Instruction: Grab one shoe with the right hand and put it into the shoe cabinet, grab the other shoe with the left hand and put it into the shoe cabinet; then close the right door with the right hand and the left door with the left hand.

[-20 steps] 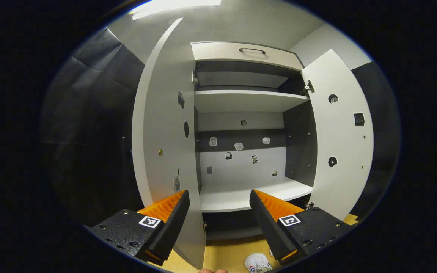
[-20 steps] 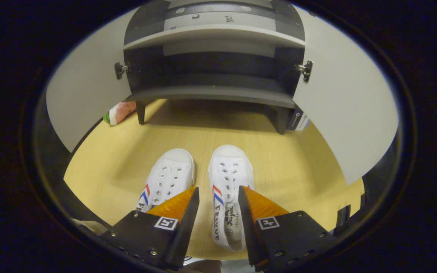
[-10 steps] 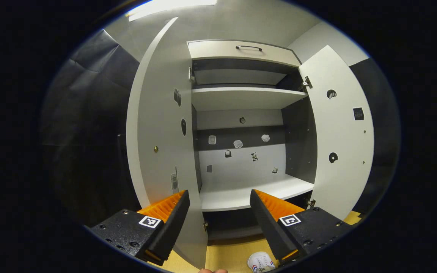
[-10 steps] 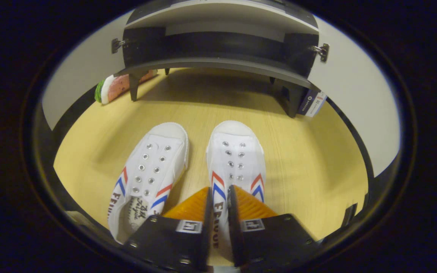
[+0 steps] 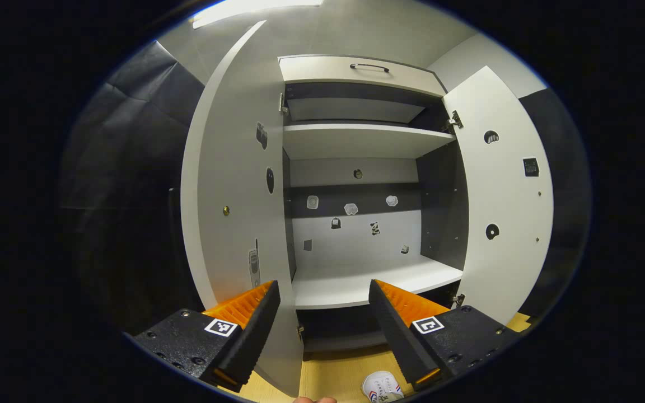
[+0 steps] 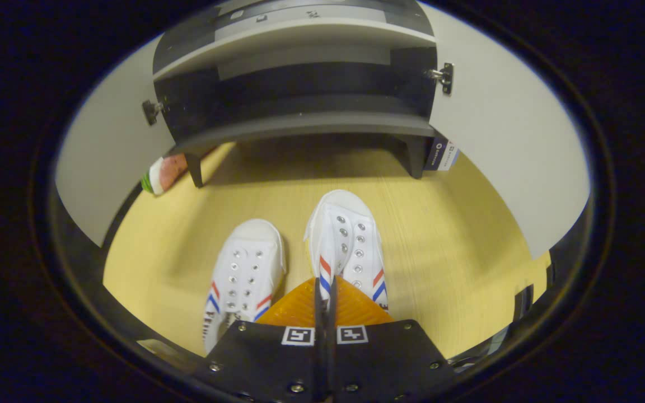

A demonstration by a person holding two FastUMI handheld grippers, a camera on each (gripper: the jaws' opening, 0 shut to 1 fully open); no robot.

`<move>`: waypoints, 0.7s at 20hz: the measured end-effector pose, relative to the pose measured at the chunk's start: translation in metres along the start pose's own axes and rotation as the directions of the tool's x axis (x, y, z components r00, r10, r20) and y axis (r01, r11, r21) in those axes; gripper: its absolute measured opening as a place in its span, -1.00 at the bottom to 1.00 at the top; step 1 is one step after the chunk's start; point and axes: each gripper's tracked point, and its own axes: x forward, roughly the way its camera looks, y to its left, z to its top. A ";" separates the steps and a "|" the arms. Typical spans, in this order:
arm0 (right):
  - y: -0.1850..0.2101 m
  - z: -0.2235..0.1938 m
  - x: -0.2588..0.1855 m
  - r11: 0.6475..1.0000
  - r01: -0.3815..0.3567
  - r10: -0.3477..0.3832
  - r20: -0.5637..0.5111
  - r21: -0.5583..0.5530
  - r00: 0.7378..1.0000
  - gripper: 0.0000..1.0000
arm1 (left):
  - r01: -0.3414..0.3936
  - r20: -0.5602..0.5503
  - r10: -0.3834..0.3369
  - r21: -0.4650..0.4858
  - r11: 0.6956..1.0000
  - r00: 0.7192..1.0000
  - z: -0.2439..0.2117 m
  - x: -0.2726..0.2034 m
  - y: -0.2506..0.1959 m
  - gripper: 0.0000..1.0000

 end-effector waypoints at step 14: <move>0.016 0.329 -0.127 0.999 0.000 0.023 0.509 -0.044 0.861 -1.00 | 0.006 -0.005 -0.006 -0.005 1.000 1.000 -0.007 0.013 -0.003 0.95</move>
